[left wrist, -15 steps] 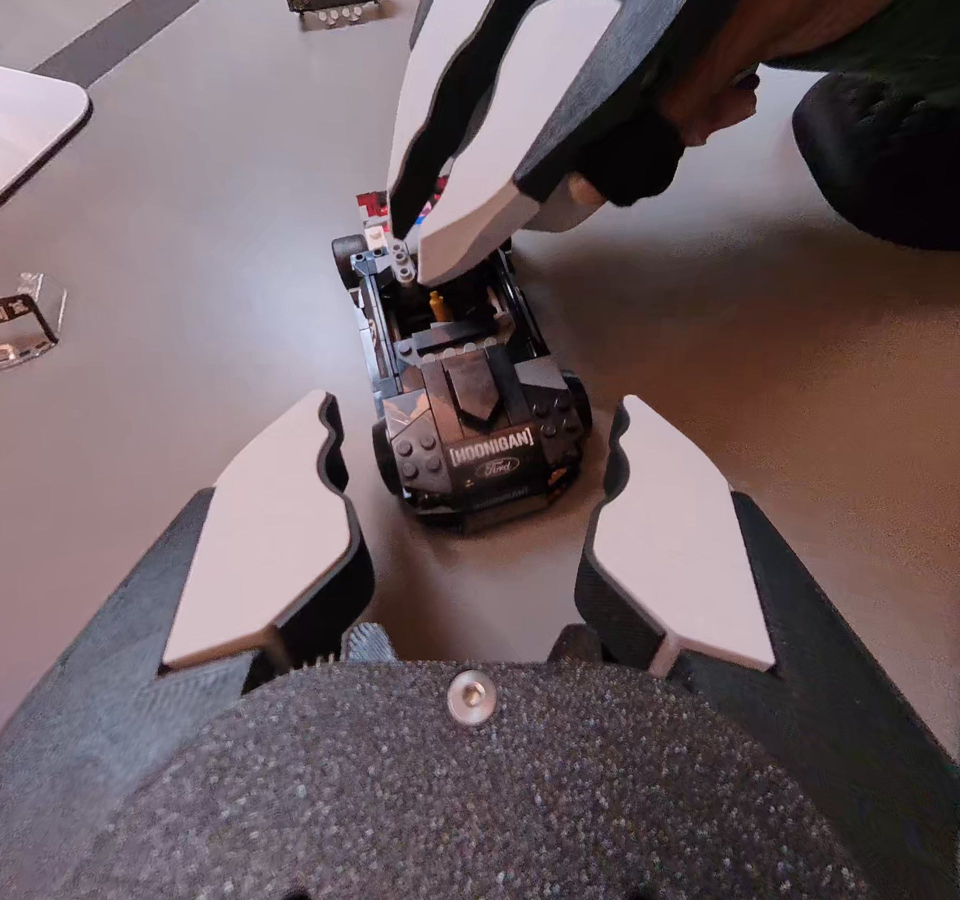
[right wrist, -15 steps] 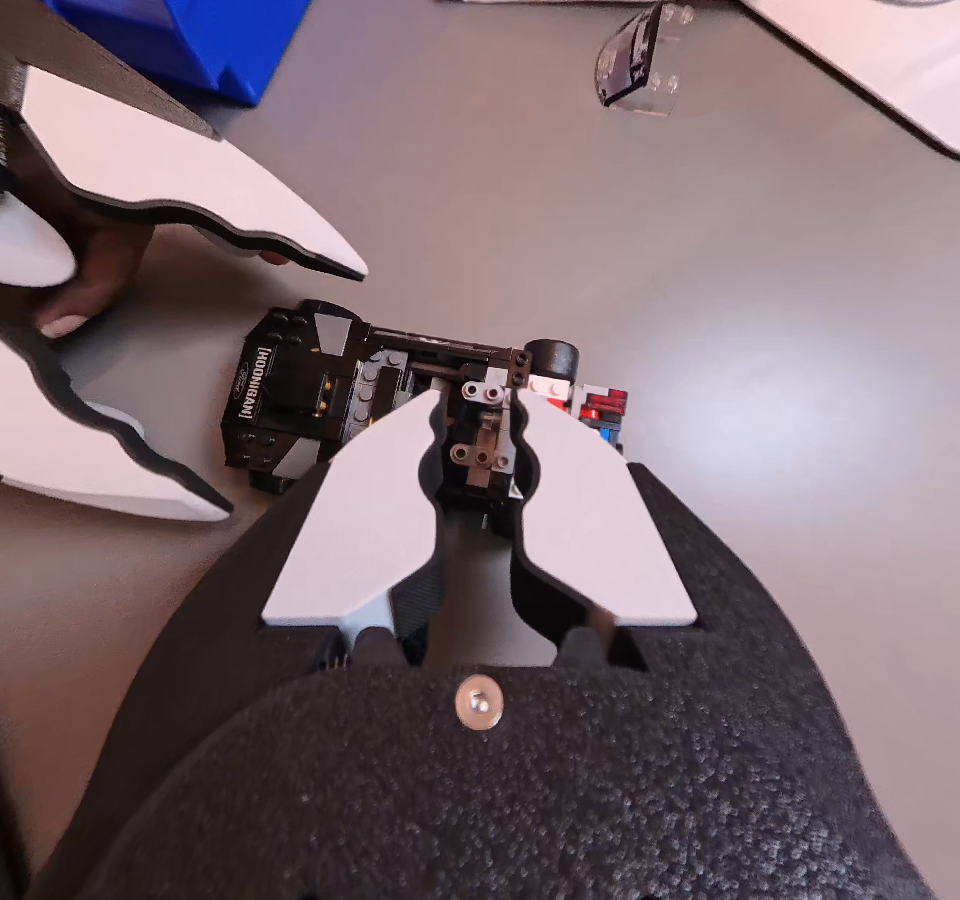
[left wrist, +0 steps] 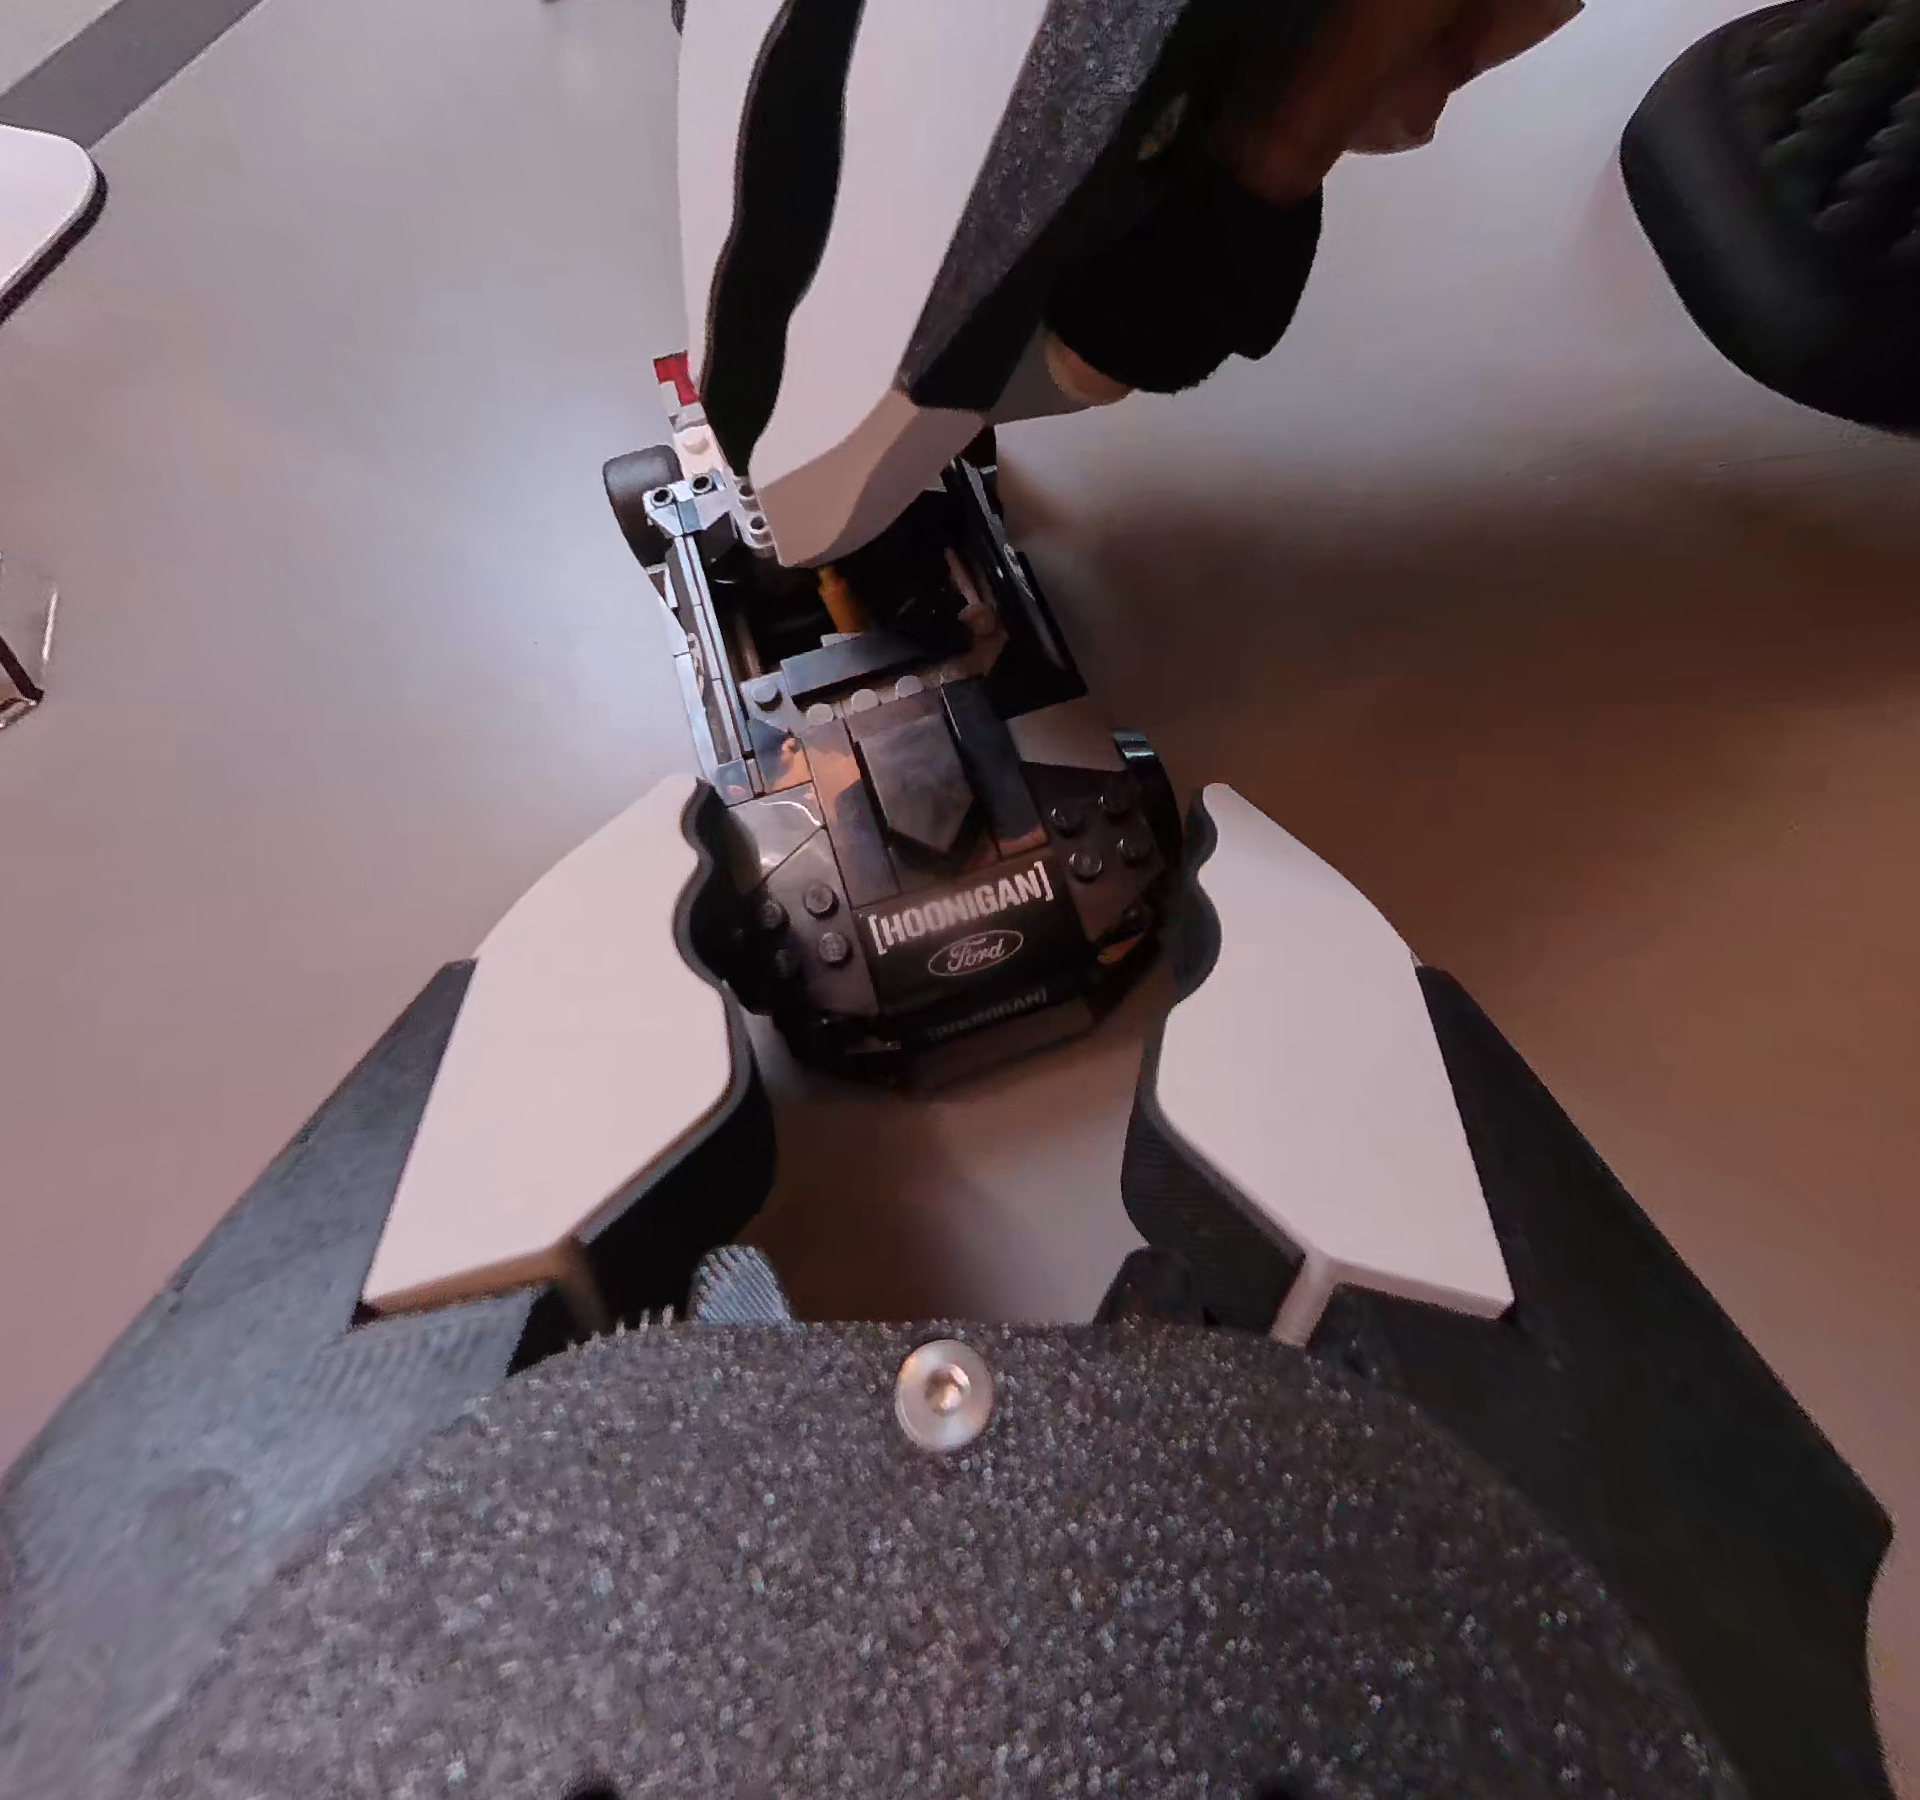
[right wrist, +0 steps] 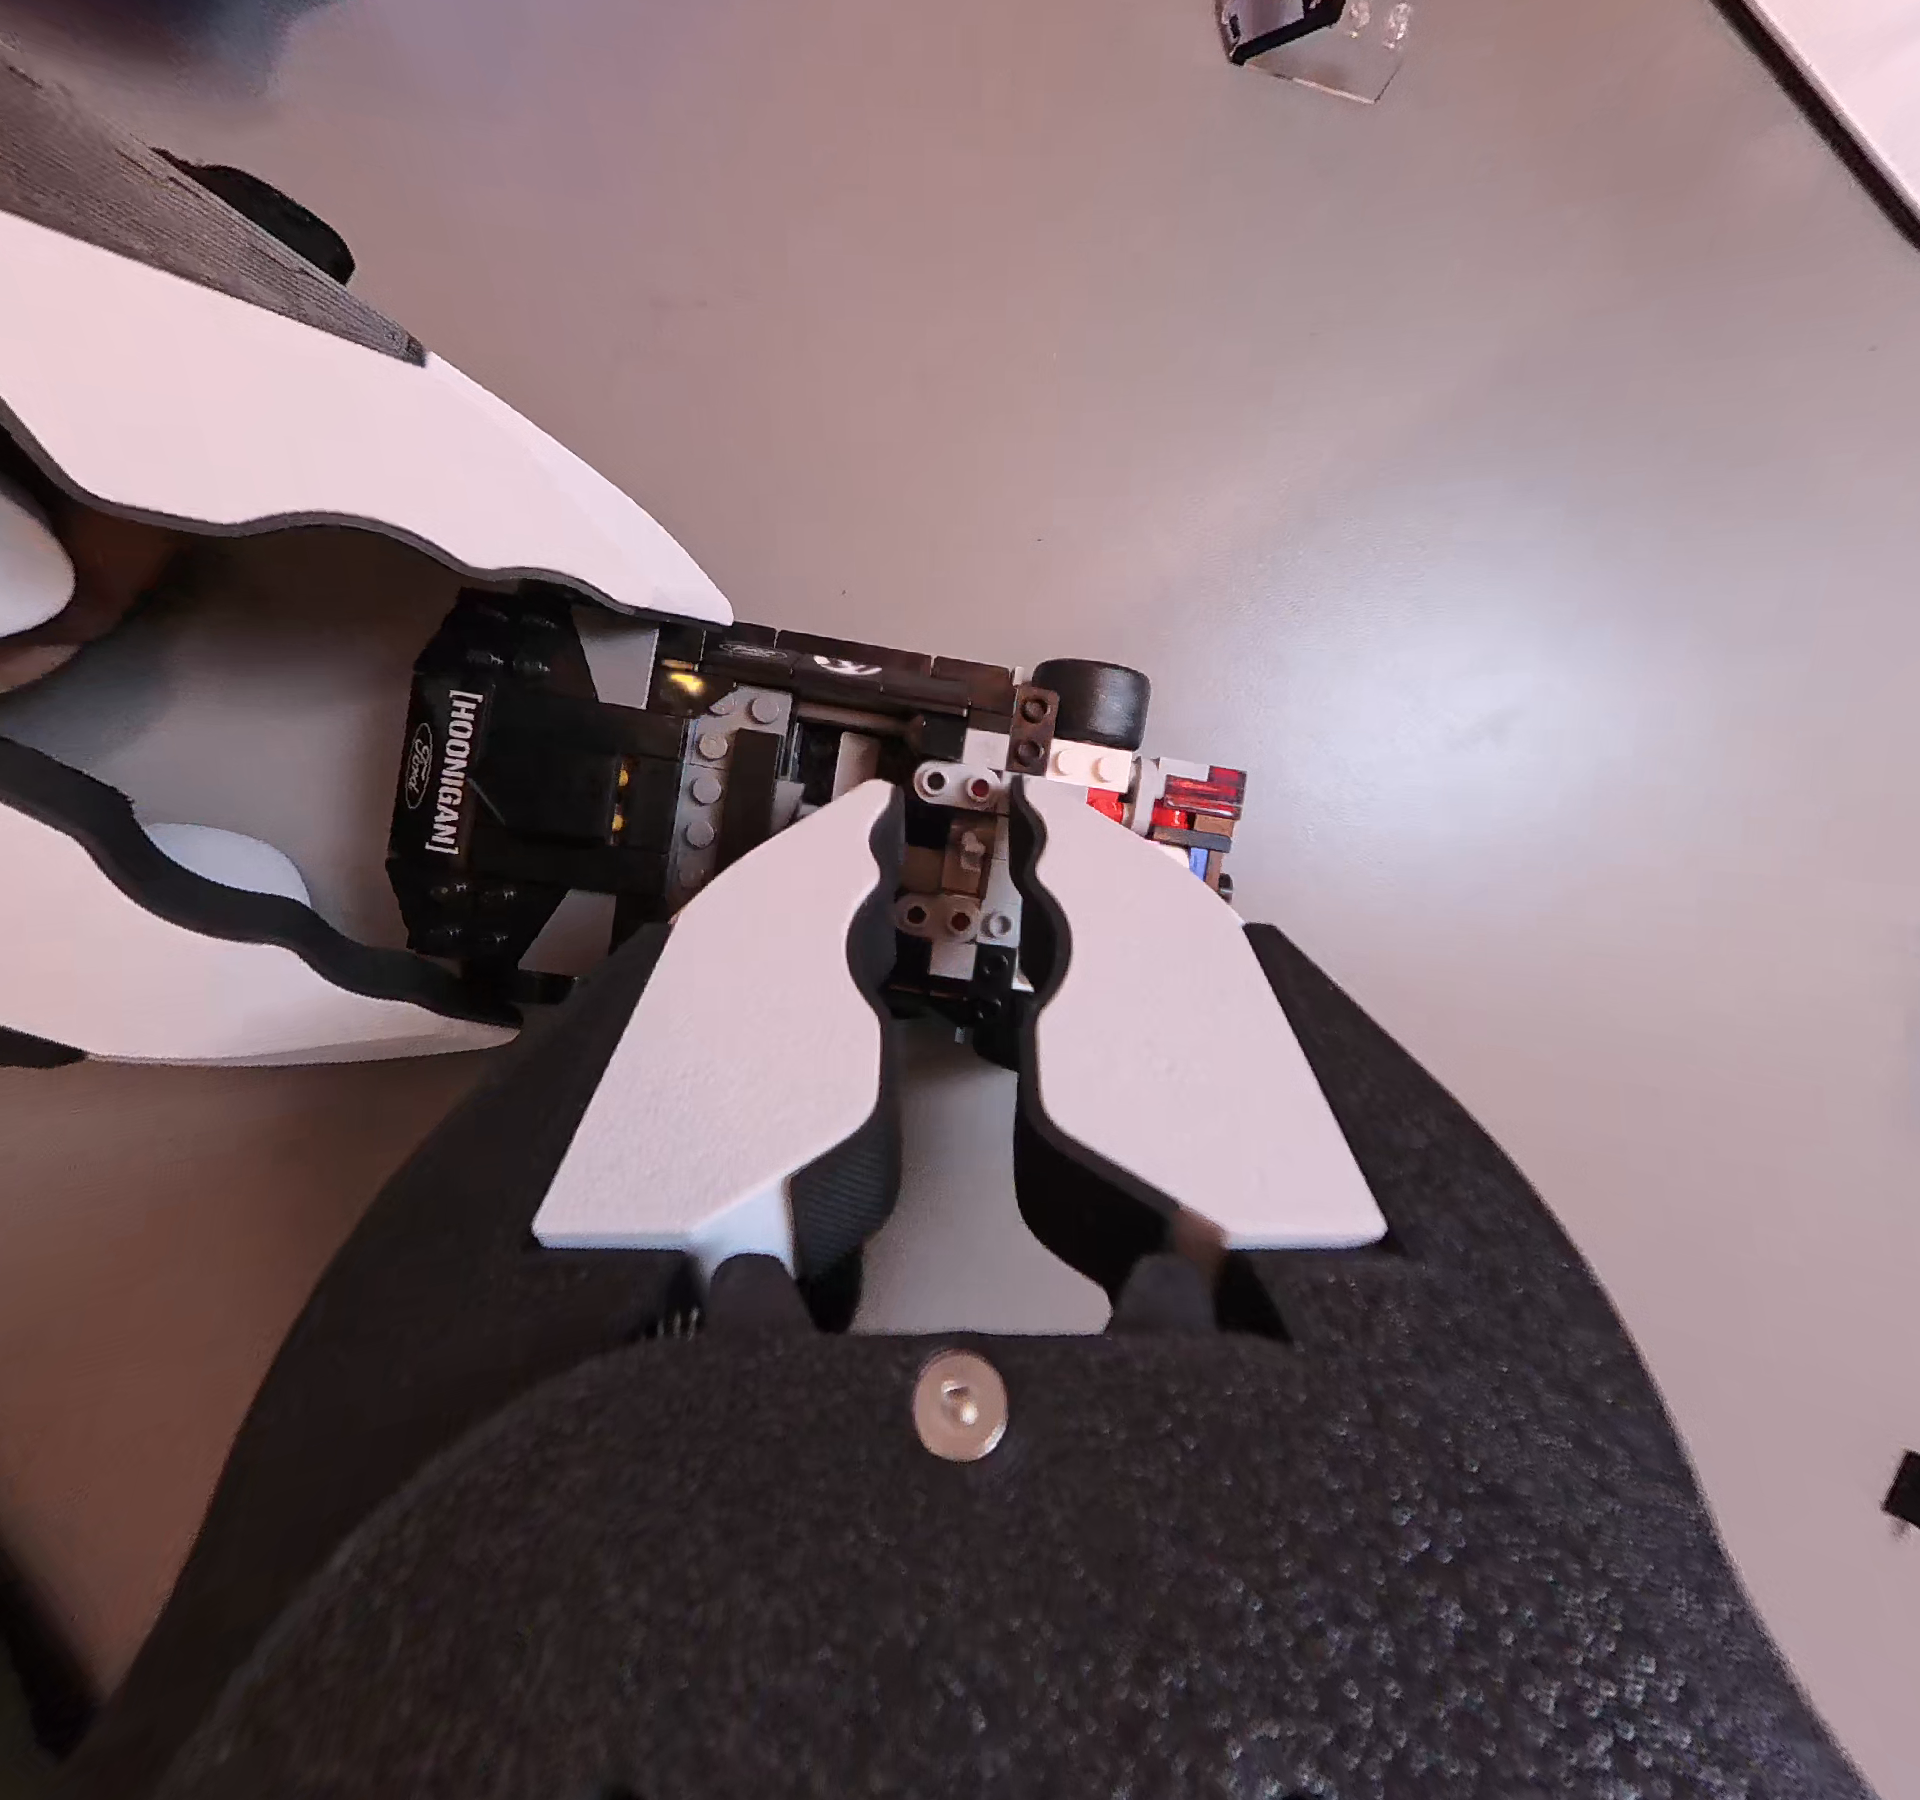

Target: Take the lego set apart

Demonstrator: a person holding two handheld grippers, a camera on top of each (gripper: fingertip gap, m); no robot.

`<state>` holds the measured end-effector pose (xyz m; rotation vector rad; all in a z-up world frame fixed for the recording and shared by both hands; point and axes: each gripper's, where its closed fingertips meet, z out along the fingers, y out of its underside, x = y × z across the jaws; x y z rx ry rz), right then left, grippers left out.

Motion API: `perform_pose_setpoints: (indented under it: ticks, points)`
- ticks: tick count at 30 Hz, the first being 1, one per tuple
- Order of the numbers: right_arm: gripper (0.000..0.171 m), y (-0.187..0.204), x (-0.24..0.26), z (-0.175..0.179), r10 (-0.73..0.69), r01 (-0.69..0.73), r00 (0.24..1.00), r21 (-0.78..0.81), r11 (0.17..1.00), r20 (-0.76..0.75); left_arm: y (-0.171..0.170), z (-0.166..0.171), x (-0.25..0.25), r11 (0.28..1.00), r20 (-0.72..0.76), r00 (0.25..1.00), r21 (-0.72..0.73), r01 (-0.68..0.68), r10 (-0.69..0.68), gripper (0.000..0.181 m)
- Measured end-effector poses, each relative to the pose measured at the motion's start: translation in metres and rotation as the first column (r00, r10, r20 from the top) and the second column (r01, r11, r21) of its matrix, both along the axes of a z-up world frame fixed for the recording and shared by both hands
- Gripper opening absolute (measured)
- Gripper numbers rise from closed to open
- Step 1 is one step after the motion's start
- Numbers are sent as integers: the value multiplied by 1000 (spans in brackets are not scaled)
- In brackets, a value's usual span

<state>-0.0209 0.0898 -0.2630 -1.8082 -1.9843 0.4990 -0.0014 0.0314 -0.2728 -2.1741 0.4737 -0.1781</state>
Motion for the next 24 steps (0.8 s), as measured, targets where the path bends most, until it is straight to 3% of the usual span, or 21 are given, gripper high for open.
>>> perform_pose_setpoints:
  ticks: [9, 14, 22, 23, 24]
  points:
    - [17, 0, -2, -1, 6, -7, 1000, 23, 1000, 8, 0, 0, 1, 1000, -1, 1000, 1, -12, 12, 82]
    - [14, -1, -2, 1, 26, -22, 997, 66, 998, -66, 0, 0, 1, 1000, 4, 1000, -5, -21, 21, 82]
    - [11, -2, -2, 11, -22, 14, 982, -44, 999, -186, 0, -1, 1, 999, -6, 999, -10, -34, 34, 82]
    - [0, -7, -3, 18, -19, -3, 973, -94, 996, -230, 1, -1, 1, 999, 2, 999, -12, -39, 39, 82]
    - [0, -11, -3, 24, -29, -6, 967, -136, 991, -255, 1, -1, 1, 999, 11, 999, -15, -39, 39, 82]
